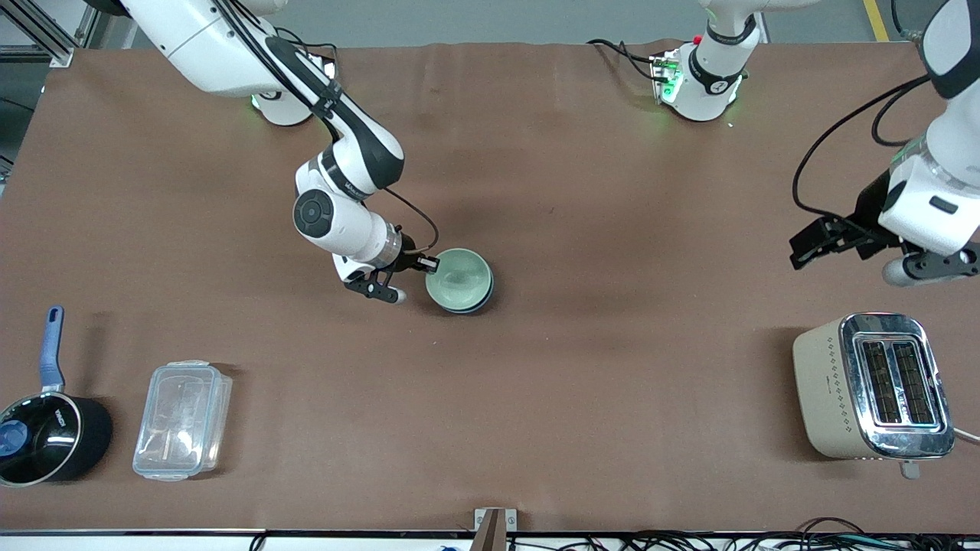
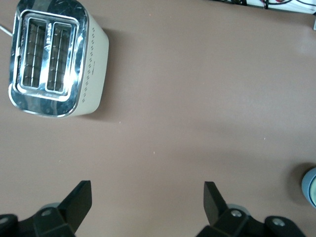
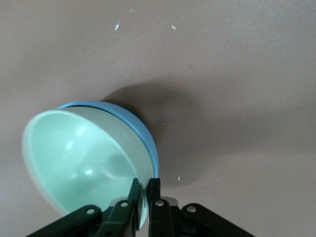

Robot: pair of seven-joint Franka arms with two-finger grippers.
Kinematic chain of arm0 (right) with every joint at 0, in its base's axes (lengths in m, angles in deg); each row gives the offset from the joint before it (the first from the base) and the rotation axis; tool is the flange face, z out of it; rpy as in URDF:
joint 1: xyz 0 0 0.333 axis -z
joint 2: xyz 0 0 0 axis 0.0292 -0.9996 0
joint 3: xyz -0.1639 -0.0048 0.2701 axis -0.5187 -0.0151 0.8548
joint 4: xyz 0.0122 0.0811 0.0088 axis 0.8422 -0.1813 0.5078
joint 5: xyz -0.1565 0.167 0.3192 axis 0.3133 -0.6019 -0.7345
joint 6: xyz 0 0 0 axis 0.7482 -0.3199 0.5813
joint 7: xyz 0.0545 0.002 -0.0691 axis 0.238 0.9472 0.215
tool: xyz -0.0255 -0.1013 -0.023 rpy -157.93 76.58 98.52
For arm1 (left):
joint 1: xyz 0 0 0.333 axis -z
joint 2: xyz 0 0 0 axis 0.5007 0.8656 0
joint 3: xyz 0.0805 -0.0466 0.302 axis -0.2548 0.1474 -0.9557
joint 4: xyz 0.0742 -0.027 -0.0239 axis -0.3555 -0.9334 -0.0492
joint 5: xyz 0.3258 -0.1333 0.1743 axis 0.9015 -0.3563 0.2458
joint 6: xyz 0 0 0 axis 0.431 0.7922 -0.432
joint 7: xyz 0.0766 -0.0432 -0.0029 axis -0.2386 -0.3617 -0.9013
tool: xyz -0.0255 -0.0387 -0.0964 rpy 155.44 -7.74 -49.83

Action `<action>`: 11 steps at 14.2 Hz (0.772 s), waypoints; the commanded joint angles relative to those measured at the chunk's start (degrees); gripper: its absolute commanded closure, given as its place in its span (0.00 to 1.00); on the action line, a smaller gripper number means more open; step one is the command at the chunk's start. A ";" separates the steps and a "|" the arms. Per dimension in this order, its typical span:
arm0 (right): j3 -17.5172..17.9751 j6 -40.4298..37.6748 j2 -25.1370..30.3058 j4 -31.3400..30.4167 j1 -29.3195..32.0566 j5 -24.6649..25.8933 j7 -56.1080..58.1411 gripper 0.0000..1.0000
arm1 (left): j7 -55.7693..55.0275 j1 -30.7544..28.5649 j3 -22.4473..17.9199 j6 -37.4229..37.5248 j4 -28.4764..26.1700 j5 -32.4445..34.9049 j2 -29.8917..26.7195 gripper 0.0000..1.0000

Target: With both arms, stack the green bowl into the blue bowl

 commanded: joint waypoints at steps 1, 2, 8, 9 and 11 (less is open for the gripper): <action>0.51 -0.56 0.04 0.22 0.15 0.30 -1.10 0.60 | 3.53 -1.07 0.30 1.04 -2.23 0.85 -3.53 0.00; 0.51 -0.65 0.04 0.22 0.15 0.30 -1.10 0.37 | 6.60 -1.33 0.39 1.99 -2.24 0.76 -3.88 0.00; 1.12 -9.07 11.34 0.84 2.26 0.47 -2.43 0.01 | 9.62 2.18 -5.31 2.88 -8.56 0.32 -9.68 0.00; 1.03 -10.56 14.51 0.84 3.13 1.96 0.54 0.01 | 9.62 2.18 -5.32 2.88 -8.82 0.06 -9.86 0.00; -2.54 -16.42 19.53 3.81 3.84 3.64 4.24 0.01 | 9.62 1.75 -5.06 2.97 -8.83 -0.03 -10.21 0.00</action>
